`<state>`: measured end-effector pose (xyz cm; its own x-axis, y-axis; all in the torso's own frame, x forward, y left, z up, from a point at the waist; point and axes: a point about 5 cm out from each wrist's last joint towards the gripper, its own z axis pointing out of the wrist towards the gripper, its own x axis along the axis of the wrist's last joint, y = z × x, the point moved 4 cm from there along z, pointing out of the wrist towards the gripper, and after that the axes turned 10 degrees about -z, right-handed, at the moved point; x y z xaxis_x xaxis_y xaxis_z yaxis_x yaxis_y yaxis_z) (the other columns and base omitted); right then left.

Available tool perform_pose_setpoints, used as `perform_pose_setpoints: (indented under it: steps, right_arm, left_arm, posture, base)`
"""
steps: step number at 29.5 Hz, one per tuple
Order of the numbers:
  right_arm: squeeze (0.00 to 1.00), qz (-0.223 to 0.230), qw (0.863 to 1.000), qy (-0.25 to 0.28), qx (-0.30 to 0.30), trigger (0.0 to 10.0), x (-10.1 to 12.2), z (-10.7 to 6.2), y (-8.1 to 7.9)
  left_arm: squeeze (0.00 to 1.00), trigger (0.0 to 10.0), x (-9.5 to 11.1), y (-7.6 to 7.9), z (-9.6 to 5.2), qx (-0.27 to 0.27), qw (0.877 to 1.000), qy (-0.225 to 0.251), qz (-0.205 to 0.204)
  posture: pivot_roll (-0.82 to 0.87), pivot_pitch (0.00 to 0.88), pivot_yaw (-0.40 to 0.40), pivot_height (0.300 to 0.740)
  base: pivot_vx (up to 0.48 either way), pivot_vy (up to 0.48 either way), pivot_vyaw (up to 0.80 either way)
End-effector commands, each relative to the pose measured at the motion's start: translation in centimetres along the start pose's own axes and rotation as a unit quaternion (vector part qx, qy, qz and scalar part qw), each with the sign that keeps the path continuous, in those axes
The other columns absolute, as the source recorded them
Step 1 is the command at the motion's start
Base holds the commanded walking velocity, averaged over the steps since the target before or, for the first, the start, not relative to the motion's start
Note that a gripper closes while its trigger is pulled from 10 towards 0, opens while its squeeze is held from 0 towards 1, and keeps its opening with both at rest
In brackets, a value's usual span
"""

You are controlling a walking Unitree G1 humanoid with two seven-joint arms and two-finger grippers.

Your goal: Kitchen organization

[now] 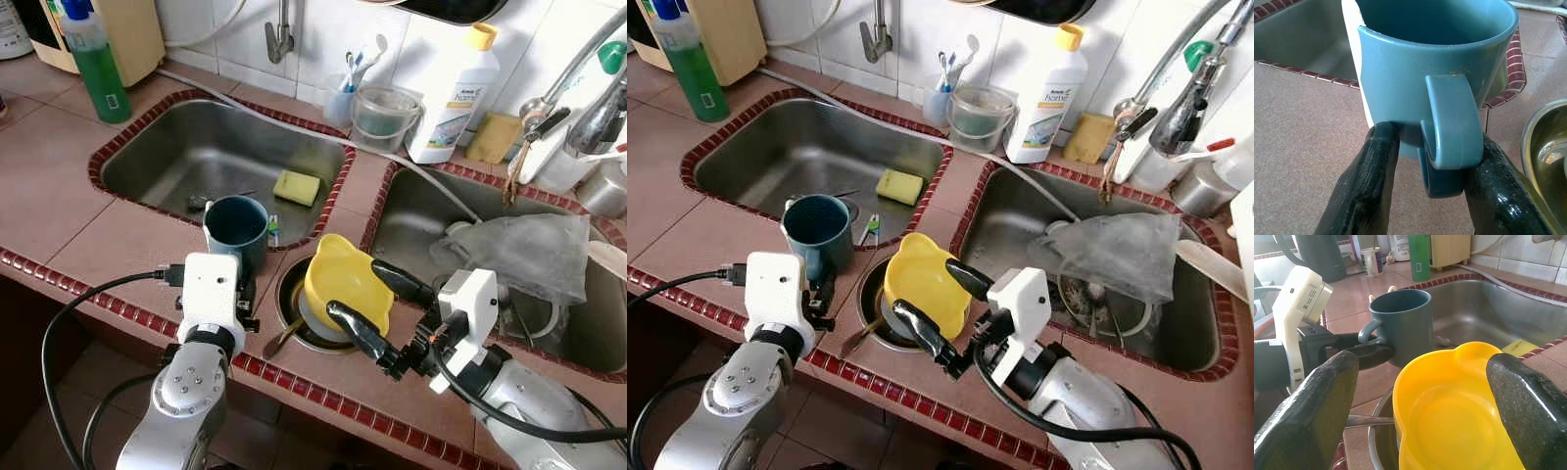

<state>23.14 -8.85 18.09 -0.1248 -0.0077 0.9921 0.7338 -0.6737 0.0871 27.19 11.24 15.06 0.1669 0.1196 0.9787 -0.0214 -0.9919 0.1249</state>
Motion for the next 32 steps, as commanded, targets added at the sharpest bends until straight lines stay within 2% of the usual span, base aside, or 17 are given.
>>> perform_pose_setpoints:
  steps: [1, 24, 32]
  right_arm:
    - [0.00, -0.006, 1.000, 0.006, -0.004, 10.0, 0.51, -0.12, 0.09]
    - [0.00, -0.009, 1.000, 0.007, -0.003, 10.0, 0.55, -0.03, 0.11]
    - [0.00, -0.014, 1.000, 0.008, -0.005, 10.0, 0.50, -0.04, 0.30]
  left_arm:
    - [0.00, 0.0, 0.01, -0.02, 0.11, -0.001, 1.000, 0.001, 0.004]
    - [0.00, 0.0, 0.16, 0.37, 0.05, -0.021, 1.000, 0.008, -0.010]
    - [0.00, 0.0, 0.81, 0.83, -0.12, -0.038, 0.999, 0.025, -0.015]
  posture:
    - [-0.05, 0.157, -0.079, 0.740]
    - [-0.05, 0.152, -0.081, 0.740]
    - [-0.04, 0.145, -0.082, 0.740]
  base:
    - [0.000, 0.000, 0.00]
    - [0.000, 0.000, 0.00]
    - [0.000, 0.000, 0.00]
